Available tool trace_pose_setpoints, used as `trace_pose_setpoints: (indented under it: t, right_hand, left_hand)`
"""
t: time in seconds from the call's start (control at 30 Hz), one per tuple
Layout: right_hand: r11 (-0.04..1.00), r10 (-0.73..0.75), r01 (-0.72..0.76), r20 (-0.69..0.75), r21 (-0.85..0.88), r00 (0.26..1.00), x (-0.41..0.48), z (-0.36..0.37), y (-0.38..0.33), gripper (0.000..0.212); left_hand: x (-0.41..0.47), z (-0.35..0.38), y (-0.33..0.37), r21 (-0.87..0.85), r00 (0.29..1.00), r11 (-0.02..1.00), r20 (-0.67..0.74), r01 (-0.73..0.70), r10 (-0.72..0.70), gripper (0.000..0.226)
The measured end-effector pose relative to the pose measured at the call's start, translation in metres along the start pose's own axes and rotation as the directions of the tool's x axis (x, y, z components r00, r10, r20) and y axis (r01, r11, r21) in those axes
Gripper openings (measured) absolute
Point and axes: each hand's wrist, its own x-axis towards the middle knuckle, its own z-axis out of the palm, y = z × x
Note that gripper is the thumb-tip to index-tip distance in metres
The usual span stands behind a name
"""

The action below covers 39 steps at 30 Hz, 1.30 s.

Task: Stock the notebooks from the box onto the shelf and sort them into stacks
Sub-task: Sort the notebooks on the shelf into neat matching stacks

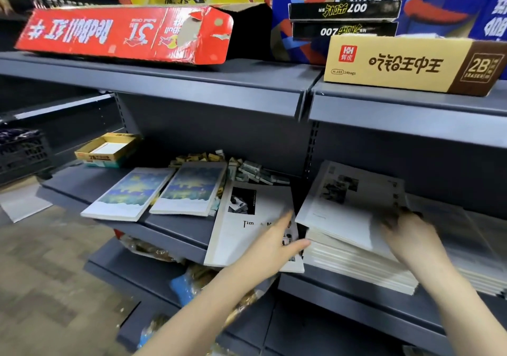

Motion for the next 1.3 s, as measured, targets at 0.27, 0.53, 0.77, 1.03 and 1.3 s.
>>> trace_pose_setpoints:
  t: [0.27,0.53,0.77,1.03,1.3]
  right_hand:
    - [0.985,0.008,-0.008,0.0,0.175,1.0,-0.001,-0.006,0.016,0.023]
    - [0.887,0.041,-0.07,0.073,0.456,0.996,-0.001,-0.016,0.027,0.023]
    - [0.8,-0.02,-0.035,0.085,0.599,0.996,0.003,-0.011,0.025,0.022]
    - [0.733,0.052,-0.167,0.19,0.66,0.98,-0.002,-0.015,0.035,0.018]
    - [0.538,0.046,-0.227,0.241,0.812,0.969,-0.027,-0.003,0.04,0.064]
  left_hand:
    - [0.019,0.023,0.024,0.023,0.998,0.999,-0.058,-0.031,0.032,0.08]
    - [0.028,0.045,0.031,0.009,0.998,1.0,-0.064,-0.019,0.019,0.086]
    - [0.027,0.047,0.034,-0.054,0.994,0.998,-0.111,0.008,-0.014,0.087]
    - [0.029,0.036,0.044,-0.119,0.994,0.993,-0.107,0.025,-0.038,0.072]
    - [0.04,0.039,0.056,-0.465,0.973,0.873,-0.092,0.145,-0.211,0.059]
